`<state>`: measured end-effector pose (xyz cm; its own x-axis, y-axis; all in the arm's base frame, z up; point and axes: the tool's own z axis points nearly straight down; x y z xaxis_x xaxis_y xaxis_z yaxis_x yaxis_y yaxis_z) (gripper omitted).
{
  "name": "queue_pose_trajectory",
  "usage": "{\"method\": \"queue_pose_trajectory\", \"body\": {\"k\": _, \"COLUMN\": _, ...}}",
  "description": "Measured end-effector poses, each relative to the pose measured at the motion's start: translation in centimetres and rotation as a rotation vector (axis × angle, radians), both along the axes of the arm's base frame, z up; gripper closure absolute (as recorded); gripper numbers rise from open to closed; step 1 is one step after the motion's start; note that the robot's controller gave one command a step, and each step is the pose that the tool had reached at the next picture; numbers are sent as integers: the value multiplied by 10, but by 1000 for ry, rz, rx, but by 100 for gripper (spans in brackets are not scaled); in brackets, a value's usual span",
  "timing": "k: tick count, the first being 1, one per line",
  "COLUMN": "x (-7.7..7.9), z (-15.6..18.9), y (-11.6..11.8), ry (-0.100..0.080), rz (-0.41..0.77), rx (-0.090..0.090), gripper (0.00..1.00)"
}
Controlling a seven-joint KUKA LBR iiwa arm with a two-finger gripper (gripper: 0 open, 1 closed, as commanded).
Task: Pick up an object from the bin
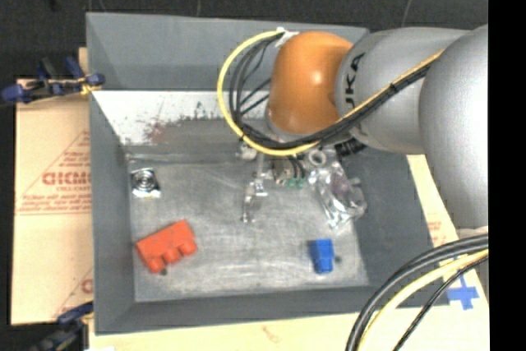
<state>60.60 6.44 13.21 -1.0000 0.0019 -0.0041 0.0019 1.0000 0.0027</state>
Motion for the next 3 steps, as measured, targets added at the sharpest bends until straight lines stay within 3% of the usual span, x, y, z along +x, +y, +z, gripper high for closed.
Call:
{"method": "queue_pose_trajectory", "body": {"k": 1, "x": 30, "z": -27, "y": 68, "ry": -2, "rz": 133, "rx": -2, "gripper": 0}}
{"method": "queue_pose_trajectory", "body": {"k": 2, "x": 11, "z": -55, "y": 118, "ry": 0, "rz": 272, "rx": -3, "gripper": 0}}
{"method": "queue_pose_trajectory", "body": {"k": 3, "x": -30, "z": -39, "y": 155, "ry": 1, "rz": 258, "rx": 0, "gripper": 0}}
